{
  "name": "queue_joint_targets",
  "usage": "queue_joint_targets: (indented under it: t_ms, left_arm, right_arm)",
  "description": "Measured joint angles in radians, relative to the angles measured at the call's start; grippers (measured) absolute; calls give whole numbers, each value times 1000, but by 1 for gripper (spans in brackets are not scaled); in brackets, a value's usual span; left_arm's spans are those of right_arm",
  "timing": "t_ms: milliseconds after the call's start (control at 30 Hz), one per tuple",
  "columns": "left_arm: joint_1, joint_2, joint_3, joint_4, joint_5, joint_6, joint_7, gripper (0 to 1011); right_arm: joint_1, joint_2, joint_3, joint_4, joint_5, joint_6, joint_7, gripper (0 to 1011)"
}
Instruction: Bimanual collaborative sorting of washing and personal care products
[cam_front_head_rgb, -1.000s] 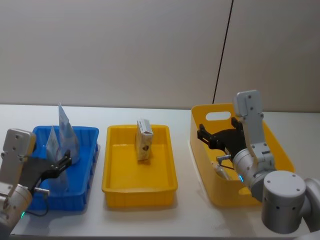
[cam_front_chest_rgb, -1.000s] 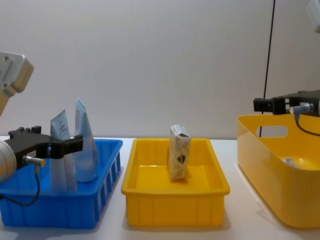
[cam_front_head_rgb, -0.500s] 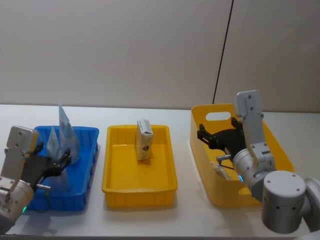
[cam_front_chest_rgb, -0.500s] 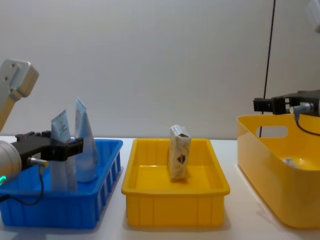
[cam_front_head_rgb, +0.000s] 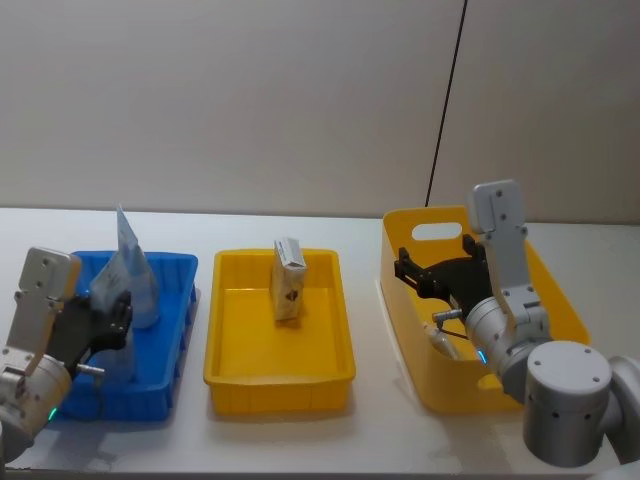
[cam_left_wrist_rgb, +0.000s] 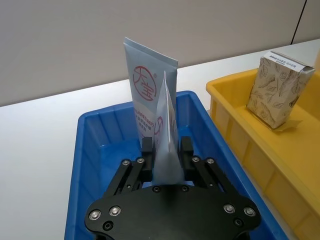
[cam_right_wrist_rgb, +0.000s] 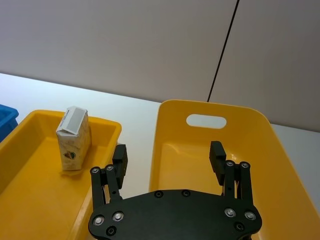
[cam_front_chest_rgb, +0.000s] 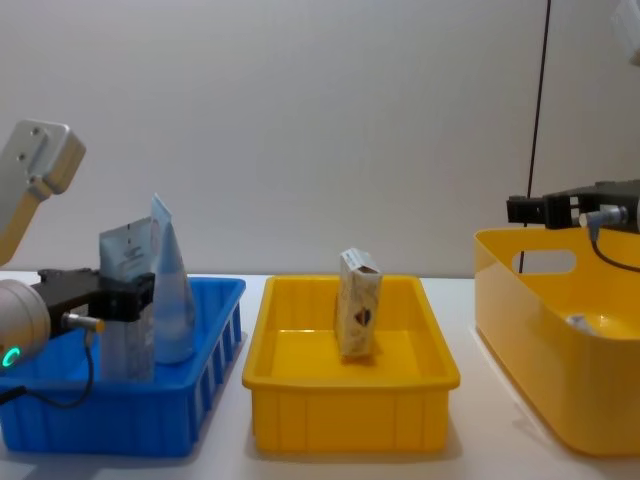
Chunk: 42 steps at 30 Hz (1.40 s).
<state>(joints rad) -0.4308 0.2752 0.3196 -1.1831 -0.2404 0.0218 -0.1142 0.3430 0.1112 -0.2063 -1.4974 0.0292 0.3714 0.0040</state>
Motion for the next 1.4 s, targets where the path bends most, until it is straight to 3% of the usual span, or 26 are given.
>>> queue_joint_targets:
  t_ms: [100,500,900,1400]
  left_arm:
    - [-2,-3,-2,3,2,1,-3,262]
    - [-6,-13,-9,31,17,-63,-11,205]
    - [-19,-22,-10,96,40,-228,-41,205]
    - [-77,-13,6,230,26,-469,-214,205]
  right_arm:
    - [0,0,0,0,0,0,0,1004]
    - [0,0,0,0,0,0,0,1004]
    - [0,0,0,0,0,0,0,1004]
    - [0,0,0,0,0,0,0,1004]
